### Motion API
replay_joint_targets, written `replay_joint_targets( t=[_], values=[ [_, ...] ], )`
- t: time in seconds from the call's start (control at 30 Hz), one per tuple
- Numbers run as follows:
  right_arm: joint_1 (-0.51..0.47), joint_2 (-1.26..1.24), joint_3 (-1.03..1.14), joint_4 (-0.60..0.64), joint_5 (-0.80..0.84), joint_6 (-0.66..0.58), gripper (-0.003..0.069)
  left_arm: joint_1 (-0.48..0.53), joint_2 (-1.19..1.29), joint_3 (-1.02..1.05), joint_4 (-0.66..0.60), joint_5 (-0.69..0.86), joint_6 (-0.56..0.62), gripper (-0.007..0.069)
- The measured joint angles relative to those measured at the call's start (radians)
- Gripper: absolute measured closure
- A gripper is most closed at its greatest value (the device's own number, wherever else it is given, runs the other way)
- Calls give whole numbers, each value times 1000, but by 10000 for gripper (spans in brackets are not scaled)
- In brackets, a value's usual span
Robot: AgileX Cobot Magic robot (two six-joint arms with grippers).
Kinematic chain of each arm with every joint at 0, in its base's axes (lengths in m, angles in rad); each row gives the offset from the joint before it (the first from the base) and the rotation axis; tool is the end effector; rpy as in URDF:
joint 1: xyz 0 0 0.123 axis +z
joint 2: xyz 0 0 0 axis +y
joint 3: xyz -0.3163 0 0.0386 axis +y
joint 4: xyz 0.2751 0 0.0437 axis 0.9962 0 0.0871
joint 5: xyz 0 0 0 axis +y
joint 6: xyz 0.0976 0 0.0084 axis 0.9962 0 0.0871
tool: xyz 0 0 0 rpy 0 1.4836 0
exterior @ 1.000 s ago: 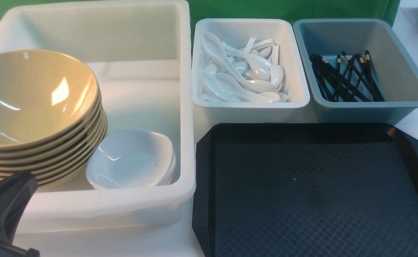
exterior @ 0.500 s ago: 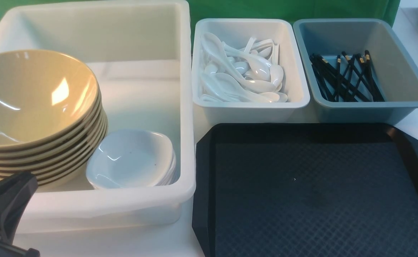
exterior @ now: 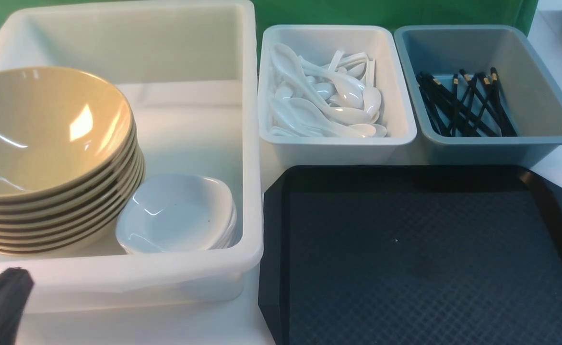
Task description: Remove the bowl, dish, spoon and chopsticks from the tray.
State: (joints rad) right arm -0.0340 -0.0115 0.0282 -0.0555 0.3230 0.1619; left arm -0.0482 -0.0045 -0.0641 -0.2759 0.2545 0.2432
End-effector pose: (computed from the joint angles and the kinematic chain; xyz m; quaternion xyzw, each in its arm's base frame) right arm 0.0538 -0.0036 0.1725 0.0619 0.7879 0.0161 0.6124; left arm 0.0519 -0.0093 0.2138 0.0320 0.7373 -0.0497 0.6730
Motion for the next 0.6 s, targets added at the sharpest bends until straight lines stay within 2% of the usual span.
replay_joint_targets(
  t=[0.07, 0.13, 0.2, 0.33, 0.6],
  values=[
    [-1, 0, 0, 0, 0, 0, 614, 11, -4, 7, 52, 0, -56, 636],
    [-1, 0, 0, 0, 0, 0, 614, 29, -8, 32, 187, -1, -211, 636],
    [-1, 0, 0, 0, 0, 0, 614, 30, -9, 60, 260, -1, -288, 636],
    [-1, 0, 0, 0, 0, 0, 610, 30, -9, 89, 253, 38, -318, 636],
    [-1, 0, 0, 0, 0, 0, 600, 30, -9, 89, 203, 72, -251, 636]
  ],
)
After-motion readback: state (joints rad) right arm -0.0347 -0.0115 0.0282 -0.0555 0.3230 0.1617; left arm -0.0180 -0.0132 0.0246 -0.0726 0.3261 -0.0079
